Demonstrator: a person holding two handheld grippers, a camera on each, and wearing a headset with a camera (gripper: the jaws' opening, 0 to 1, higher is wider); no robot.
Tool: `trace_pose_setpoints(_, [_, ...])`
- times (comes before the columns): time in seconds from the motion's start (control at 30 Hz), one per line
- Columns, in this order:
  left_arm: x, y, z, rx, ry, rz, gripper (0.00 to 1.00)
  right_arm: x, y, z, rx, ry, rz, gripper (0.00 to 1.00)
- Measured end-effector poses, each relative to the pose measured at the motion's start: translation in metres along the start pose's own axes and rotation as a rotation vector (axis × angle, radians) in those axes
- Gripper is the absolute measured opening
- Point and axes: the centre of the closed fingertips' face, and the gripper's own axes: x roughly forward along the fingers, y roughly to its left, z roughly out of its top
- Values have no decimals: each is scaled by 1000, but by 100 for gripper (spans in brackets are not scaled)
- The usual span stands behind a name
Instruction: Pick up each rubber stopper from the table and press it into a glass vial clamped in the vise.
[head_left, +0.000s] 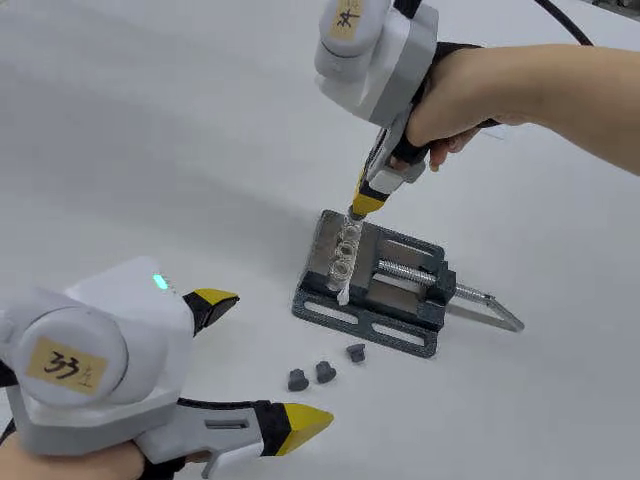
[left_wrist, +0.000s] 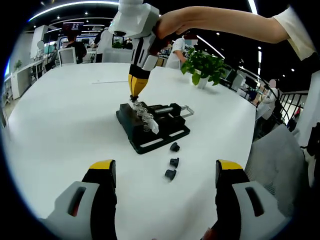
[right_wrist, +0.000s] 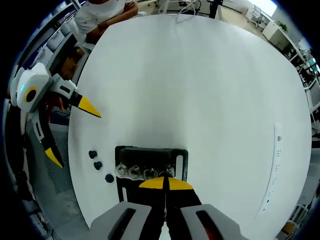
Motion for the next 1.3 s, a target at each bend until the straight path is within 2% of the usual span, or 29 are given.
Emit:
trace_pose_setpoints(0.23, [-8, -5, 7, 13, -17, 5, 80, -2, -2, 1, 42, -38, 7, 0])
trace_pose_setpoints(0.33, [-11, -7, 11, 23, -23, 5, 80, -2, -2, 2, 18, -54, 8, 0])
trace_pose_setpoints(0.4, [-11, -6, 11, 24, -29, 7, 80, -1, -7, 4, 31, -59, 14, 0])
trace_pose_setpoints(0.53, [-13, -7, 15, 33, -36, 9, 80, -1, -4, 6, 7, -66, 22, 0])
trace_pose_setpoints(0.7, [-15, -6, 18, 36, -47, 17, 80, -1, -5, 3, -31, -105, 6, 0])
trace_pose_setpoints(0.8, [-15, -5, 18, 37, -46, 19, 80, -1, -9, 3, -12, -136, -6, 0])
trace_pose_setpoints(0.87, [-15, -5, 18, 38, -45, 18, 80, -2, -4, 1, -18, -154, -13, 0])
trace_pose_setpoints(0.97, [-15, -5, 19, 42, -45, 16, 80, -2, -6, 2, -14, -173, -18, 0])
trace_pose_setpoints(1.3, [-15, -4, 21, 47, -48, 17, 80, -3, -8, 5, -6, -194, -34, 0])
